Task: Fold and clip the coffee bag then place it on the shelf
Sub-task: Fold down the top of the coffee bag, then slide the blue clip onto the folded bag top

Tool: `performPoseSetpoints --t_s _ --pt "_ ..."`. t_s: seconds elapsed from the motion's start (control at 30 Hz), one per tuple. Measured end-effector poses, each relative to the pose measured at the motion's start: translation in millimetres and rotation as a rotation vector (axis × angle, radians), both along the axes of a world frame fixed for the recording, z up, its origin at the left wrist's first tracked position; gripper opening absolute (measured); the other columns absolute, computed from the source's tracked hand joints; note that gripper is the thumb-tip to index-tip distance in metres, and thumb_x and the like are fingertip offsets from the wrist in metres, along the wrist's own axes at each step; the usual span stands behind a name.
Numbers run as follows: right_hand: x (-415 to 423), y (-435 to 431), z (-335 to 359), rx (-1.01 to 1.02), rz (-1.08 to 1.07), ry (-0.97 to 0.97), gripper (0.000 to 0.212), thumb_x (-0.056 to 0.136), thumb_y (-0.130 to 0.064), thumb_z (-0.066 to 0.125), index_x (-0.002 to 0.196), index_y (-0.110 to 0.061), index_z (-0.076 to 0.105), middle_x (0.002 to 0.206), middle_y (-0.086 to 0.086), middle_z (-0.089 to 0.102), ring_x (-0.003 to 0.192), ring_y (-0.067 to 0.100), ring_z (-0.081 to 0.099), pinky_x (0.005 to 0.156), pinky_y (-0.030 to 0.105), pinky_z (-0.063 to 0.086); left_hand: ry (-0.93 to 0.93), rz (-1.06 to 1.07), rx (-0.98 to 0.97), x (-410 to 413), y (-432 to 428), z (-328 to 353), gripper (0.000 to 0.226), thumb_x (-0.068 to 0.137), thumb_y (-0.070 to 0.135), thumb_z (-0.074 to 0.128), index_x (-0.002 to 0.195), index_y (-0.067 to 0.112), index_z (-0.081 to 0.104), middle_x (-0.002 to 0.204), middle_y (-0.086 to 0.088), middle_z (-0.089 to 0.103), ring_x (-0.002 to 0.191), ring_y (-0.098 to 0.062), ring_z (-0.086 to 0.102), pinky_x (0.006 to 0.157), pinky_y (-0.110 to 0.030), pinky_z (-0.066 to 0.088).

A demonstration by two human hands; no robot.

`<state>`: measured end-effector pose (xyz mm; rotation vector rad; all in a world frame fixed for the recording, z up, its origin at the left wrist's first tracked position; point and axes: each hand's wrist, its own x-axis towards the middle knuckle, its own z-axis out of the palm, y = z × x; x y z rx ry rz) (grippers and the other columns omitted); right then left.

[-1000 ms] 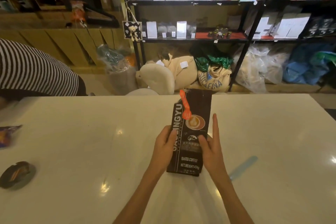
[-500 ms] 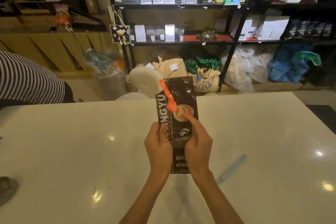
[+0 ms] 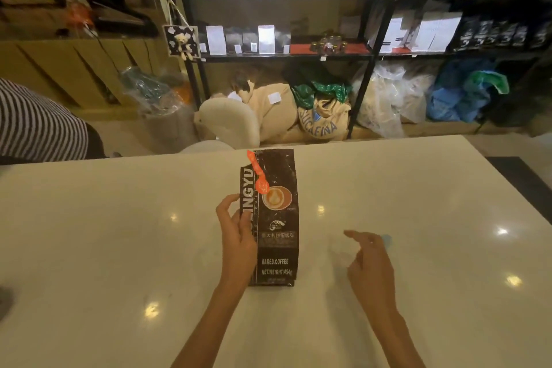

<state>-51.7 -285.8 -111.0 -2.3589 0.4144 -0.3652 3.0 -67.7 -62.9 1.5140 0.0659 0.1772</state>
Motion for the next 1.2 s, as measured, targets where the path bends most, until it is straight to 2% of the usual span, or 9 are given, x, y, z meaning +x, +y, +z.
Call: performPoseSetpoints --t_s 0.13,0.23,0.33,0.5,0.63,0.9,1.07,1.13,1.2 --pt "-21 -41 -33 -0.39 0.232 0.134 0.059 0.062 0.017 0.062 0.107 -0.02 0.072 0.125 0.013 0.063 0.117 0.035 0.047 0.073 0.046 0.058 -0.068 -0.061 0.135 -2 6 -8 0.044 0.106 0.008 0.028 0.116 0.047 0.043 0.121 0.005 0.059 0.107 -0.017 0.065 0.082 -0.033 0.059" --pt "-19 -51 -42 -0.465 0.274 0.121 0.036 0.066 0.003 0.072 0.093 -0.021 0.073 0.107 0.008 0.071 0.111 0.034 0.051 0.079 0.045 0.054 -0.108 -0.127 0.234 1 9 -13 0.046 0.093 -0.005 0.031 0.1 0.031 0.059 0.117 0.002 0.06 0.112 -0.018 0.06 0.089 -0.036 0.057" --pt "-12 -51 -32 -0.395 0.288 0.046 0.02 0.088 -0.03 0.052 0.099 -0.027 0.069 0.095 -0.003 0.069 0.098 0.03 0.065 0.09 0.044 0.047 -0.043 -0.183 0.167 3 11 -15 0.038 0.098 -0.008 0.033 0.091 0.015 0.061 0.117 -0.009 0.061 0.115 -0.025 0.059 0.084 -0.031 0.059" --pt "-3 6 48 0.164 0.439 -0.064 0.029 0.102 -0.033 0.039 0.121 -0.032 0.061 0.081 -0.013 0.06 0.073 0.015 0.061 0.068 0.017 0.048 0.047 -0.3 0.196 -1 14 -4 0.018 0.1 0.029 0.046 0.103 0.021 0.062 0.113 -0.001 0.063 0.106 -0.018 0.063 0.085 -0.04 0.058" --pt "16 46 72 0.02 0.608 -0.015 0.025 0.099 -0.038 0.039 0.116 -0.04 0.057 0.076 -0.023 0.062 0.067 0.005 0.062 0.06 0.017 0.05 0.042 -0.324 0.29 -8 7 9 0.028 0.101 0.036 0.041 0.1 0.016 0.061 0.102 -0.001 0.062 0.093 -0.005 0.062 0.08 -0.019 0.052" --pt "35 67 87 -0.047 0.681 0.035 0.012 0.097 -0.038 0.048 0.106 -0.038 0.056 0.084 -0.018 0.068 0.074 0.002 0.066 0.065 0.012 0.047 0.116 -0.321 0.144 -13 13 15 0.03 0.105 0.026 0.036 0.084 0.014 0.053 0.08 -0.003 0.056 0.072 -0.01 0.054 0.066 -0.022 0.048" --pt "36 62 88 -0.251 0.709 0.044 0.041 0.089 -0.048 0.06 0.127 -0.037 0.055 0.12 -0.017 0.064 0.098 0.005 0.063 0.076 0.006 0.04 0.178 -0.165 0.105 -6 14 7 0.032 0.105 0.027 0.038 0.081 0.012 0.054 0.078 -0.014 0.057 0.073 -0.017 0.056 0.069 -0.034 0.049" --pt "37 59 89 -0.3 0.646 0.031 0.036 0.094 -0.047 0.051 0.127 -0.034 0.058 0.113 -0.013 0.071 0.09 0.005 0.064 0.068 0.003 0.035 0.128 -0.149 0.138 -4 12 7 0.03 0.105 0.024 0.038 0.086 0.01 0.056 0.082 -0.014 0.059 0.074 -0.012 0.058 0.069 -0.029 0.049" --pt "37 59 89 -0.311 0.658 0.036 0.031 0.097 -0.048 0.042 0.116 -0.034 0.062 0.089 -0.011 0.074 0.073 0.007 0.064 0.062 0.017 0.049 0.091 -0.18 0.159 -5 9 8 0.03 0.105 0.025 0.036 0.092 0.009 0.058 0.083 -0.005 0.061 0.074 -0.006 0.06 0.068 -0.021 0.051"
